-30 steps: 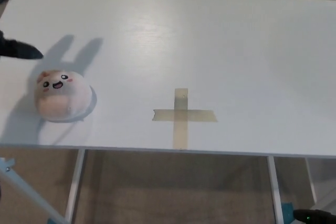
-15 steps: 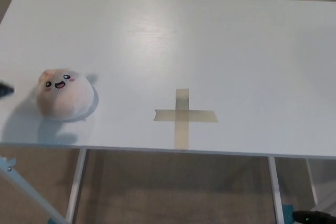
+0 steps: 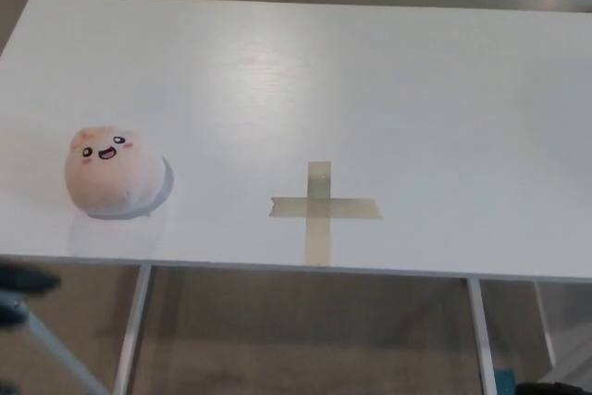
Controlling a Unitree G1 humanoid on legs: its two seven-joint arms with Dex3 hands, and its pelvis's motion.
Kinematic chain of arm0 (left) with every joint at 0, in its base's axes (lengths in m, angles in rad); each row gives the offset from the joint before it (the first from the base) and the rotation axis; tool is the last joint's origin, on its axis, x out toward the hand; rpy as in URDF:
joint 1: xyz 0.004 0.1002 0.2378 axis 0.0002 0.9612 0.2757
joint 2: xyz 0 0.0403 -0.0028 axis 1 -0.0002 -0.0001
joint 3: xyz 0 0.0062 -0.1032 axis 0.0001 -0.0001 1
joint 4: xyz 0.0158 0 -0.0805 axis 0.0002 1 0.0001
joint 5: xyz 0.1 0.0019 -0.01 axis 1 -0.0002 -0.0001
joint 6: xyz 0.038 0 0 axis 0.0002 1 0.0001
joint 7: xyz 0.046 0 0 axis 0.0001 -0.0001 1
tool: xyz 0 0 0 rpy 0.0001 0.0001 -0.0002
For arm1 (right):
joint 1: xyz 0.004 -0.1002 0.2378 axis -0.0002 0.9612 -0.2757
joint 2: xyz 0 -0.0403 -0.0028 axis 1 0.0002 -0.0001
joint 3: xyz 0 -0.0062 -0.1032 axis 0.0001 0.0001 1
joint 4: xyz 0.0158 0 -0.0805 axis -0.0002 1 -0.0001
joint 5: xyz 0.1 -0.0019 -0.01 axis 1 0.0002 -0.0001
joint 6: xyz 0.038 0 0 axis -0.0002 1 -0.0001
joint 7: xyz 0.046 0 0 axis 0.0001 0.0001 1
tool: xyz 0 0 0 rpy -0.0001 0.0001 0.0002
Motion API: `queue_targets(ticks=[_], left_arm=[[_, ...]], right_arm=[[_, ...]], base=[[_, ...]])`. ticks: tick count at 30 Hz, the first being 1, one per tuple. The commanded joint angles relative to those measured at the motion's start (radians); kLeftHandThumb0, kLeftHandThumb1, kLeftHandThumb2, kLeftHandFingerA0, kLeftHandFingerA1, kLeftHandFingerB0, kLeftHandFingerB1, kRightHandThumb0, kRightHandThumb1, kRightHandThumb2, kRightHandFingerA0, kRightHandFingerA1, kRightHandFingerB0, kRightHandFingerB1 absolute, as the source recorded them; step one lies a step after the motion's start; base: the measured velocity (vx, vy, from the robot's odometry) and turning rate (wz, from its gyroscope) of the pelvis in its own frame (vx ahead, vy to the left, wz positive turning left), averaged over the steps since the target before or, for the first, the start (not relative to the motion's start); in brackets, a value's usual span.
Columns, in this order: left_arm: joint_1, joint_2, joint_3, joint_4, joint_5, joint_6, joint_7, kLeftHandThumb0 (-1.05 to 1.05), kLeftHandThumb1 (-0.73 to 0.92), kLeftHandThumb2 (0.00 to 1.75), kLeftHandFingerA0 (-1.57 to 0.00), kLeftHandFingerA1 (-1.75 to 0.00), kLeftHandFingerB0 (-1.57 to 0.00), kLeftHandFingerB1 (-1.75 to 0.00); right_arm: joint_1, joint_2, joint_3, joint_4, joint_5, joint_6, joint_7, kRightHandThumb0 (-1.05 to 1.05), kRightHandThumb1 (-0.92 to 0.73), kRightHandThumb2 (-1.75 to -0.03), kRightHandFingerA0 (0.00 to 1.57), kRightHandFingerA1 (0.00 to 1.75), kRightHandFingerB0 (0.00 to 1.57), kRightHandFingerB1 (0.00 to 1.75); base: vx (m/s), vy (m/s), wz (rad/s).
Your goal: Use the left hand to take the pink dumpling toy on a person's hand and put it on the desk.
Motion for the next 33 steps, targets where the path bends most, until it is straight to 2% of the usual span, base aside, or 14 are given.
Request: queue_targets(ticks=[1,4,5,8,10,11,12,15,19,20,27,30,31,33], left_arm=[[0.382,0.07,-0.096,0.168,-0.001,-0.12,-0.289,-0.42,0.56,0.57,-0.47,-0.42,-0.41,-0.37],[0.262,0.033,-0.216,0.375,0.158,-0.129,-0.113,-0.42,0.57,0.57,-0.47,-0.42,-0.42,-0.37],[0.211,0.006,-0.247,0.436,0.222,-0.111,-0.014,-0.46,0.44,0.8,-0.4,-0.53,-0.28,-0.45],[0.022,-0.058,-0.361,0.64,0.415,0.01,0.297,-0.5,0.47,0.8,-0.36,-0.5,-0.27,-0.44],[-0.007,-0.06,-0.381,0.671,0.431,0.033,0.332,-0.5,0.47,0.8,-0.36,-0.5,-0.27,-0.44],[-0.071,-0.065,-0.41,0.738,0.444,0.082,0.364,-0.54,0.49,0.82,-0.33,-0.48,-0.23,-0.42],[-0.175,-0.066,-0.456,0.862,0.472,0.145,0.404,-0.53,0.69,0.61,-0.36,-0.34,-0.31,-0.31],[-0.417,-0.056,-0.579,1.176,0.559,0.262,0.517,-0.6,0.76,0.63,-0.35,-0.33,-0.26,-0.29],[-0.518,-0.061,-0.616,1.356,0.549,0.29,0.576,-0.64,0.83,0.65,-0.28,-0.31,-0.15,-0.26],[-0.53,-0.065,-0.611,1.389,0.535,0.29,0.59,-0.69,0.73,0.86,-0.2,-0.39,-0.12,-0.36],[-0.522,-0.037,-0.612,1.569,0.465,0.182,0.601,-0.68,0.81,0.94,-0.26,-0.41,-0.17,-0.38],[-0.531,-0.02,-0.627,1.601,0.463,0.193,0.611,-0.68,0.81,0.94,-0.26,-0.41,-0.18,-0.39],[-0.53,-0.023,-0.623,1.611,0.446,0.191,0.608,-0.64,0.92,0.72,-0.34,-0.34,-0.23,-0.3],[-0.532,-0.023,-0.633,1.626,0.439,0.184,0.605,-0.64,0.92,0.72,-0.35,-0.34,-0.24,-0.3]], right_arm=[[0.077,-0.003,0.018,0.018,-0.023,-0.008,-0.008,-0.24,-0.68,-0.6,0.56,0.43,0.51,0.42],[0.08,-0.001,0.021,0.018,-0.023,-0.008,-0.009,-0.24,-0.68,-0.6,0.56,0.43,0.5,0.41],[0.082,0.0,0.021,0.018,-0.023,-0.008,-0.01,-0.24,-0.68,-0.6,0.56,0.43,0.49,0.41],[0.086,0.007,0.014,0.018,-0.014,-0.011,-0.019,-0.24,-0.68,-0.6,0.56,0.43,0.49,0.41],[0.089,0.01,0.01,0.018,-0.01,-0.012,-0.022,-0.24,-0.68,-0.6,0.56,0.43,0.49,0.41],[0.09,0.012,0.004,0.017,-0.005,-0.014,-0.029,-0.22,-0.68,-0.6,0.58,0.44,0.5,0.41],[0.095,0.015,-0.003,0.016,0.002,-0.019,-0.044,-0.22,-0.68,-0.6,0.59,0.44,0.5,0.41],[0.101,0.03,-0.019,0.013,0.014,-0.029,-0.085,-0.22,-0.68,-0.6,0.62,0.46,0.51,0.42],[0.104,0.039,-0.014,0.012,0.008,-0.034,-0.101,-0.22,-0.68,-0.6,0.63,0.47,0.51,0.42],[0.103,0.041,-0.013,0.011,0.007,-0.036,-0.097,-0.23,-0.68,-0.6,0.63,0.46,0.51,0.42],[0.095,0.039,-0.02,0.006,0.017,-0.035,-0.069,-0.23,-0.68,-0.6,0.6,0.45,0.51,0.42],[0.098,0.042,-0.018,0.005,0.015,-0.036,-0.072,-0.22,-0.68,-0.6,0.6,0.45,0.51,0.42],[0.102,0.044,-0.019,0.004,0.015,-0.036,-0.073,-0.22,-0.68,-0.6,0.6,0.45,0.51,0.42],[0.105,0.046,-0.02,0.004,0.015,-0.036,-0.074,-0.22,-0.68,-0.6,0.6,0.45,0.51,0.42]], base=[[0.0,0.0,0.0],[0.0,0.0,0.0],[0.0,0.0,0.0],[0.0,0.0,0.03],[0.0,0.0,0.0],[0.0,0.0,0.0],[0.0,0.0,0.0],[0.0,0.0,0.0],[0.0,0.0,0.0],[0.0,0.0,0.0],[0.0,0.0,0.0],[0.0,0.0,0.0],[0.0,0.0,0.0],[0.0,0.0,0.0]])
